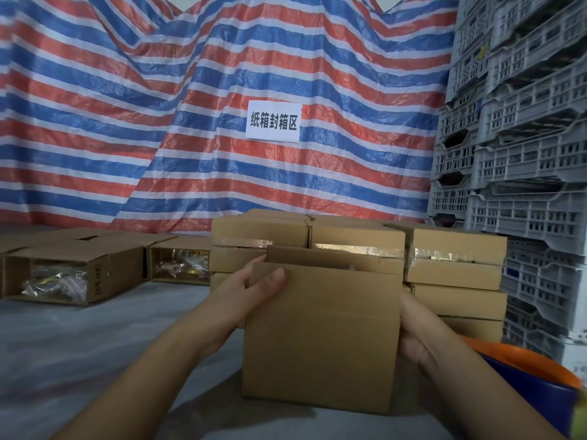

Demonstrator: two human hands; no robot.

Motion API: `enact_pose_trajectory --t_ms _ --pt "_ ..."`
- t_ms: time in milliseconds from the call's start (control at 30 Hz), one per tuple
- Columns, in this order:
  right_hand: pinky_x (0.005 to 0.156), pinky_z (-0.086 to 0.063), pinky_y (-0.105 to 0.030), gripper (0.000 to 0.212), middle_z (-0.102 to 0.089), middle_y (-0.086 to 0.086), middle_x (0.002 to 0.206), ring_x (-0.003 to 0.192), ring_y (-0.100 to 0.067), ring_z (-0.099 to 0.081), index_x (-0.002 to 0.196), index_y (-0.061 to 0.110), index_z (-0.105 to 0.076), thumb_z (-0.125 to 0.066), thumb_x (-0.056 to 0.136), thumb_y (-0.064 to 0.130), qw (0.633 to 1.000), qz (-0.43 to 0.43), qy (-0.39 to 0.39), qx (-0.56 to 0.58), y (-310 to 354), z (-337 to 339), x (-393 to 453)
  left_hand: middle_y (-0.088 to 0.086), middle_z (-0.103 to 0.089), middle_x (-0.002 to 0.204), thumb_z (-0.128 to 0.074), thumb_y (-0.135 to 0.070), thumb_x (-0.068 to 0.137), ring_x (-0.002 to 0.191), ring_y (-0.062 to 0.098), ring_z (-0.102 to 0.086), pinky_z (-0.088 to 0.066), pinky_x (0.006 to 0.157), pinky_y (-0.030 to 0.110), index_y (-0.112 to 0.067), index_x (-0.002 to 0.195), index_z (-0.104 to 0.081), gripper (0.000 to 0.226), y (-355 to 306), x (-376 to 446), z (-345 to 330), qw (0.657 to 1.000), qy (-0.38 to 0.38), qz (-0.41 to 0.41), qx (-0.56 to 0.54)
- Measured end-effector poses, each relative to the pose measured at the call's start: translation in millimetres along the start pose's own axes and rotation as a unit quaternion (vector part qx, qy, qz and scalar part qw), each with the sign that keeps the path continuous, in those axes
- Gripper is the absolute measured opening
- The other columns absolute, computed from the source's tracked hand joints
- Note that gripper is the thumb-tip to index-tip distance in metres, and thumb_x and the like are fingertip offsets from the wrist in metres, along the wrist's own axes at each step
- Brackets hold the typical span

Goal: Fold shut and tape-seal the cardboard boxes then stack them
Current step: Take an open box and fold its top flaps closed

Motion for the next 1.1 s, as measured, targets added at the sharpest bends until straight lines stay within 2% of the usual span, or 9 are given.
enact_pose_trajectory --t_ms 167,333,400,500,600,733,867,967,1100 --pt "0.049 -0.055 -0.028 0.034 -0.074 -0.011 0.071 0.056 -0.023 -0.071 0.074 0.01 -0.081 -0.079 0.063 0.042 1.0 -0.01 0.002 -0.003 -4 3 5 -0.003 -0.052 0.144 -0.077 -0.068 0.057 0.118 0.017 -0.062 -0.047 0.105 0.041 -0.024 0.137 -0.055 0.094 1 -1 2 0.998 -0.057 0.021 -0.015" --pt "0.055 -0.057 -0.032 0.04 -0.075 -0.016 0.087 0.066 -0.028 -0.073 0.096 0.007 -0.079 -0.082 0.07 0.038 0.999 -0.04 0.001 0.024 -8 5 9 -0.004 -0.051 0.144 -0.079 -0.049 0.06 0.112 0.019 -0.063 -0.051 0.08 0.03 -0.028 0.104 -0.073 0.049 4 5 1 0.993 -0.094 0.054 -0.04" --pt "0.054 -0.057 -0.032 0.04 -0.075 -0.016 0.087 0.066 -0.027 -0.073 0.097 0.008 -0.079 -0.081 0.066 0.034 0.998 -0.043 0.001 0.036 -9 5 10 -0.002 -0.055 0.139 -0.075 -0.042 0.066 0.107 0.018 -0.065 -0.051 0.075 0.029 -0.028 0.1 -0.077 0.037 6 6 1 0.992 -0.095 0.07 -0.045" --pt "0.058 -0.058 -0.034 0.04 -0.074 -0.018 0.096 0.072 -0.029 -0.073 0.109 0.006 -0.075 -0.076 0.081 0.034 0.998 -0.053 -0.023 0.035 -11 9 12 0.003 -0.073 0.111 -0.066 -0.031 0.086 0.087 0.012 -0.072 -0.057 0.07 0.027 -0.033 0.1 -0.078 0.018 5 5 -1 0.991 -0.077 0.08 -0.072" --pt "0.057 -0.058 -0.034 0.035 -0.074 -0.018 0.092 0.07 -0.029 -0.072 0.107 0.004 -0.074 -0.073 0.083 0.03 0.997 -0.058 -0.023 0.04 -11 11 12 0.0 -0.075 0.103 -0.06 -0.022 0.092 0.081 0.012 -0.072 -0.057 0.069 0.026 -0.032 0.101 -0.078 0.022 6 5 1 0.989 -0.079 0.09 -0.087" --pt "0.05 -0.056 -0.03 0.028 -0.074 -0.015 0.076 0.06 -0.027 -0.072 0.078 0.006 -0.081 -0.075 0.065 0.03 0.997 -0.073 -0.008 0.038 -9 5 7 0.003 -0.065 0.124 -0.061 -0.009 0.089 0.089 0.019 -0.068 -0.053 0.06 0.025 -0.023 0.1 -0.079 0.026 9 10 4 0.982 -0.111 0.106 -0.107" --pt "0.063 -0.058 -0.034 0.042 -0.076 -0.019 0.101 0.078 -0.03 -0.075 0.107 0.009 -0.077 -0.076 0.077 0.038 0.996 -0.051 -0.03 0.071 -6 7 4 0.005 -0.072 0.106 -0.062 -0.007 0.088 0.073 0.016 -0.07 -0.052 0.052 0.023 -0.026 0.094 -0.08 0.027 9 11 5 0.981 -0.117 0.109 -0.108" --pt "0.075 -0.053 -0.036 0.049 -0.076 -0.012 0.105 0.086 -0.026 -0.074 0.117 0.012 -0.071 -0.073 0.079 0.044 0.995 0.031 -0.066 0.072 0 14 5 0.004 -0.074 0.088 -0.063 -0.007 0.087 0.066 0.016 -0.068 -0.051 0.052 0.025 -0.03 0.096 -0.078 0.028 11 10 6 0.982 -0.123 0.103 -0.095" --pt "0.075 -0.055 -0.033 0.043 -0.075 -0.009 0.11 0.094 -0.023 -0.073 0.113 0.021 -0.074 -0.069 0.081 0.049 0.993 0.107 -0.035 0.036 13 3 0 -0.003 -0.068 0.109 -0.066 -0.005 0.086 0.083 0.019 -0.069 -0.053 0.057 0.027 -0.034 0.113 -0.065 0.04 8 8 5 0.983 -0.146 0.066 -0.095"
Point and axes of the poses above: each hand's wrist, its own x-axis towards the middle knuckle, its own z-axis out of the back of the hand, y = z × x, the point moved 5 cm from there along x, towards the middle knuckle
